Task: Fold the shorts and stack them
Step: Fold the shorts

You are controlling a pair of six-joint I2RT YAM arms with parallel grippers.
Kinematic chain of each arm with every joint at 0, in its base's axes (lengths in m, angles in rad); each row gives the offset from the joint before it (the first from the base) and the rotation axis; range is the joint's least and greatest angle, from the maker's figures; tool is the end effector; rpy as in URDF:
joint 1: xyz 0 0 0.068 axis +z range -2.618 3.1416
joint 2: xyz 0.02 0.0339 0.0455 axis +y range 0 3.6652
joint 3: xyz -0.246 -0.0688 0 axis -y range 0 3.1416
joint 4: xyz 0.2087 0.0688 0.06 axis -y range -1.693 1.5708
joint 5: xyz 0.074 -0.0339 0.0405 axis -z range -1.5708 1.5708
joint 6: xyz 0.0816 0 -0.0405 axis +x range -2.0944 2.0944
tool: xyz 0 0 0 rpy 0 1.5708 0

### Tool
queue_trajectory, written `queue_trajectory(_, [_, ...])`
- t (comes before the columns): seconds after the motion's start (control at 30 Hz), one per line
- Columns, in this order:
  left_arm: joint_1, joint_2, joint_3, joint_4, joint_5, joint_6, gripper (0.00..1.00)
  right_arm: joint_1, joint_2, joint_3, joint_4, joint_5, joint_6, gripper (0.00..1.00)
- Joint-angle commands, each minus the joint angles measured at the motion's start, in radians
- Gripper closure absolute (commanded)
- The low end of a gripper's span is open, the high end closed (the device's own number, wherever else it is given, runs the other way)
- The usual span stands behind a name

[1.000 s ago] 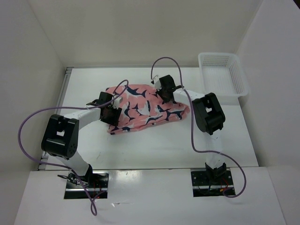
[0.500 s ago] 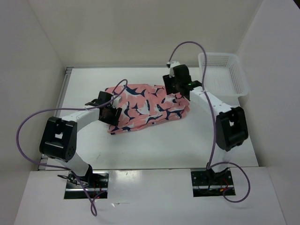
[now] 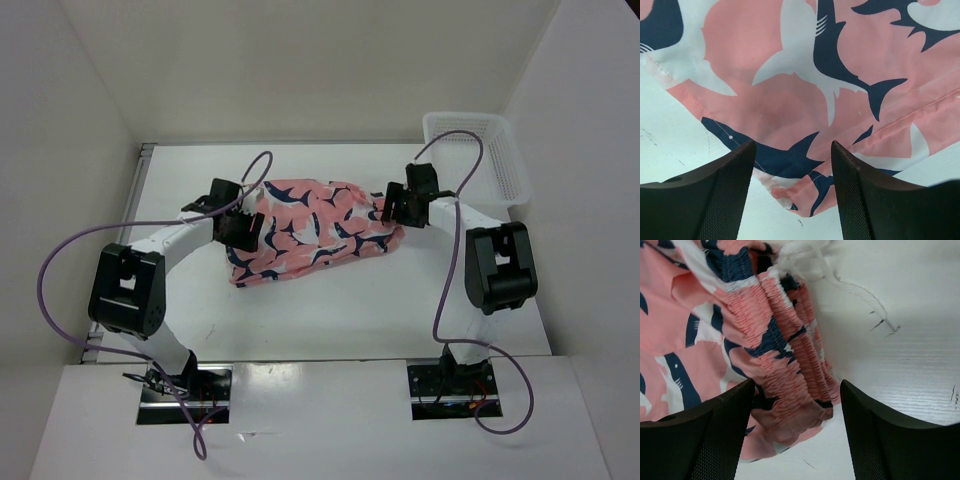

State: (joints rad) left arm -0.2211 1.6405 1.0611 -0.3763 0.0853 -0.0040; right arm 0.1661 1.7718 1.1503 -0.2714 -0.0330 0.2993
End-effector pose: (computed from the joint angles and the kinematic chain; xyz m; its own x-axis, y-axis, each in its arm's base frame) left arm 0.3246 -0.0801 0.1680 -0.7979 0.1753 -0.5768 0.2633 0.9620 -0.0719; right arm 0.3657 0.0640 0.1606 -0.7888 0.1666 -0.5917 0.0491 0.9766 0.2095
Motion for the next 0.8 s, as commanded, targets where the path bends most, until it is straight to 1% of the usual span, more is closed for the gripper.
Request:
queue_trajectory(0.0, [0.005, 0.018, 0.049, 0.002, 0.039, 0.004, 0.31, -0.013, 0.035, -0.027, 0.058, 0.036, 0.102, 0.25])
queue_trajectory(0.07, [0.005, 0.018, 0.060, -0.007, 0.028, 0.004, 0.31, -0.013, 0.044, -0.037, 0.049, 0.054, 0.135, 0.25])
queue_trajectory(0.1, [0.005, 0.028, 0.060, -0.007, 0.028, 0.004, 0.31, -0.013, 0.057, -0.037, 0.034, 0.076, 0.145, 0.30])
queue_trajectory(0.2, [0.005, 0.038, 0.069, -0.007, 0.028, 0.004, 0.31, -0.013, 0.084, -0.014, -0.050, 0.123, 0.218, 0.32])
queue_trajectory(0.3, [0.005, 0.062, 0.079, -0.016, 0.028, 0.004, 0.31, -0.013, 0.107, -0.014, -0.112, 0.088, 0.239, 0.32])
queue_trajectory(0.33, [0.005, 0.062, 0.079, -0.016, 0.028, 0.004, 0.31, -0.013, 0.120, -0.014, -0.136, 0.064, 0.248, 0.34])
queue_trajectory(0.4, [0.005, 0.074, 0.079, -0.016, 0.019, 0.004, 0.31, -0.013, 0.120, -0.014, -0.149, 0.064, 0.279, 0.34])
queue_trajectory(0.47, [0.005, 0.084, 0.088, -0.016, 0.019, 0.004, 0.31, -0.013, 0.129, -0.014, -0.149, 0.052, 0.279, 0.40])
queue_trajectory(0.5, [0.005, 0.093, 0.097, -0.016, 0.019, 0.004, 0.31, -0.013, 0.129, -0.014, -0.149, 0.051, 0.279, 0.45])
queue_trajectory(0.53, [0.005, 0.103, 0.097, -0.016, 0.019, 0.004, 0.31, -0.013, 0.129, -0.014, -0.149, 0.039, 0.279, 0.62])
queue_trajectory(0.6, [0.005, 0.114, 0.123, -0.016, 0.019, 0.004, 0.31, -0.013, 0.129, -0.014, -0.149, 0.012, 0.267, 0.80])
queue_trajectory(0.67, [0.005, 0.125, 0.138, -0.016, 0.028, 0.004, 0.31, -0.013, 0.117, -0.027, -0.123, -0.033, 0.232, 0.94])
queue_trajectory(0.7, [-0.004, 0.125, 0.148, -0.016, 0.028, 0.004, 0.31, -0.013, 0.091, -0.041, -0.094, -0.033, 0.171, 0.97])
queue_trajectory(0.73, [-0.004, 0.125, 0.161, -0.016, 0.028, 0.004, 0.31, -0.013, 0.078, -0.041, -0.094, -0.033, 0.144, 1.00])
queue_trajectory(0.77, [-0.015, 0.125, 0.162, -0.016, 0.019, 0.004, 0.31, -0.013, 0.065, -0.041, -0.082, -0.001, 0.118, 1.00])
